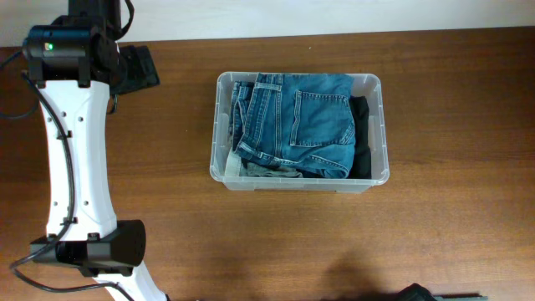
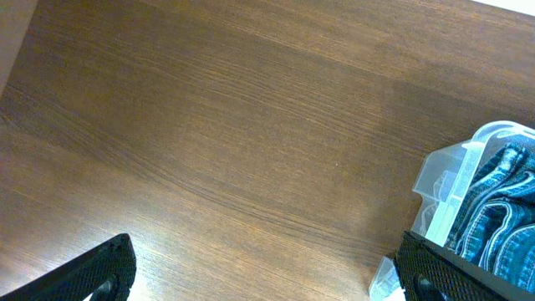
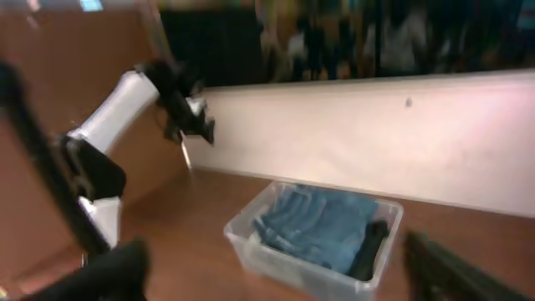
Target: Pack container
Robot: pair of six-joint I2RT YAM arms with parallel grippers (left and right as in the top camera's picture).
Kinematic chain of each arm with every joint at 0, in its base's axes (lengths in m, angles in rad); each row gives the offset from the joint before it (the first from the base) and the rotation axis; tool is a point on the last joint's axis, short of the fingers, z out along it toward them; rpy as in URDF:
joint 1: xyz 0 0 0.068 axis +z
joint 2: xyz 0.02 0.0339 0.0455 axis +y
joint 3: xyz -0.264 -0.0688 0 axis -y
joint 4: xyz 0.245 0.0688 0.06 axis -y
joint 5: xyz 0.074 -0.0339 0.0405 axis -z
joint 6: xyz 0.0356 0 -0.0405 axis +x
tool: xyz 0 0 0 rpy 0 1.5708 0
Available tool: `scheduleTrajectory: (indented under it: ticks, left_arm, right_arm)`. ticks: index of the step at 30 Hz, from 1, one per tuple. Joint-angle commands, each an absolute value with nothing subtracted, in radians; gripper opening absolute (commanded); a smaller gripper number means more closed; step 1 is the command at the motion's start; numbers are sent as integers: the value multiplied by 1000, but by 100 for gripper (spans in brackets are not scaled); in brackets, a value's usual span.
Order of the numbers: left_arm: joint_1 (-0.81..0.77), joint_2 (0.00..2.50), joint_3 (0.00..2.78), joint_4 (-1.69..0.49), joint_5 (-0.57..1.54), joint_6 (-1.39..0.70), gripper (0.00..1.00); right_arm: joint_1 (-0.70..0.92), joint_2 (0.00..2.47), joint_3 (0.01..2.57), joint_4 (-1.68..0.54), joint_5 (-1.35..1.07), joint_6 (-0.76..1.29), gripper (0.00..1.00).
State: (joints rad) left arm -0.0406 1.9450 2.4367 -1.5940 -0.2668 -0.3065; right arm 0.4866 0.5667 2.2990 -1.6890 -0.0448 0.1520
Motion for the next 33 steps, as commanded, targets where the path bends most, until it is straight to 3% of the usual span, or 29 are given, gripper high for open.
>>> scheduleTrajectory:
  ticks: [1, 17, 33]
  left_arm:
    - [-41, 1942, 2437, -1595, -277, -305, 99]
    - [-41, 1942, 2437, -1595, -277, -305, 99]
    - [-41, 1942, 2437, -1595, -277, -305, 99]
  right_arm:
    - [484, 454, 2292, -1697, -40, 158, 99]
    - [485, 170, 2292, -1699, -36, 135, 99]
    - [485, 141, 2200, -1616, -34, 132, 99]
